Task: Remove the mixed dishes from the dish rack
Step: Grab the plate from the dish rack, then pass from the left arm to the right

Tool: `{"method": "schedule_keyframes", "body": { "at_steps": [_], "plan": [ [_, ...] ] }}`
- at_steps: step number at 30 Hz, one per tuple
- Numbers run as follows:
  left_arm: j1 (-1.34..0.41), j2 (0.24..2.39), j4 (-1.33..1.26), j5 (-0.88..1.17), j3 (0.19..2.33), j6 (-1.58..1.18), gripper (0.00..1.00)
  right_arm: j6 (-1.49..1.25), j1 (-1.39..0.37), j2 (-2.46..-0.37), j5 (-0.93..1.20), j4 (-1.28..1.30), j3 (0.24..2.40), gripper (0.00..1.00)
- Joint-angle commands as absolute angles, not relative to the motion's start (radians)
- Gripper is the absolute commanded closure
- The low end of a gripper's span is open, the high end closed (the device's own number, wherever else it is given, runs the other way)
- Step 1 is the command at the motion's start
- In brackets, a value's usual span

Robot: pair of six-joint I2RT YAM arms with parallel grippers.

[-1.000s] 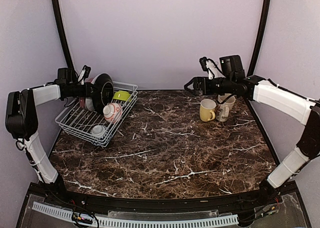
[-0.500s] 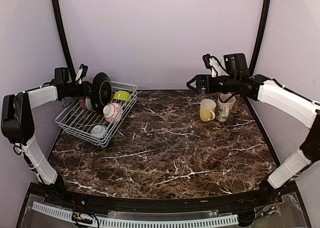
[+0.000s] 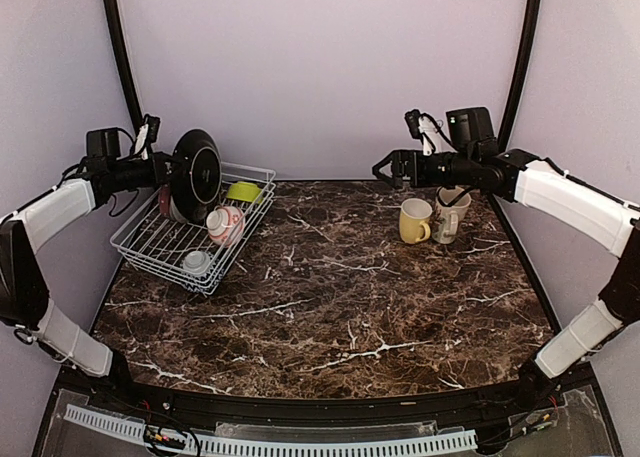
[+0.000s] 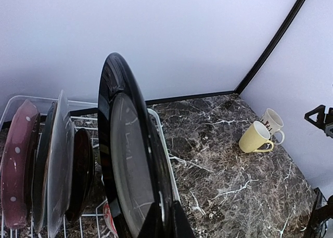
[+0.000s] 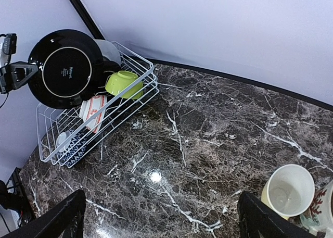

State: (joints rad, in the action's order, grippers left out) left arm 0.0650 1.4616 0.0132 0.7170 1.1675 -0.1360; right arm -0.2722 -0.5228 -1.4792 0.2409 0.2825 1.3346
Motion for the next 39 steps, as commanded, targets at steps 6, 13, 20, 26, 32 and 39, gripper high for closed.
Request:
{"method": "schedule_keyframes", "body": {
  "at_steps": [6, 13, 20, 26, 32, 39],
  "plan": [
    [0.055, 1.218, -0.208, 0.746, 1.107, -0.200, 0.99, -0.340, -0.521, -1.501, 0.273, 0.267, 1.347, 0.01],
    [-0.100, 1.096, -0.155, 0.604, 1.067, -0.094, 0.99, -0.429, -0.531, -1.548, 0.322, 0.332, 1.393, 0.01],
    [-0.398, 1.073, -0.066, 0.401, 1.055, 0.074, 0.99, -0.539, -0.544, -1.583, 0.393, 0.339, 1.413, 0.01],
    [-0.610, 1.118, 0.055, 0.183, 1.069, 0.268, 0.99, -0.723, -0.544, -1.614, 0.459, 0.330, 1.410, 0.01],
    [-0.831, 1.195, 0.108, -0.130, 1.063, 0.439, 0.99, -0.851, -0.546, -1.665, 0.543, 0.219, 1.373, 0.01],
    [-1.028, 1.296, 0.064, -0.397, 1.026, 0.555, 0.99, -0.964, -0.579, -1.745, 0.616, 0.104, 1.347, 0.02]
  ]
}}
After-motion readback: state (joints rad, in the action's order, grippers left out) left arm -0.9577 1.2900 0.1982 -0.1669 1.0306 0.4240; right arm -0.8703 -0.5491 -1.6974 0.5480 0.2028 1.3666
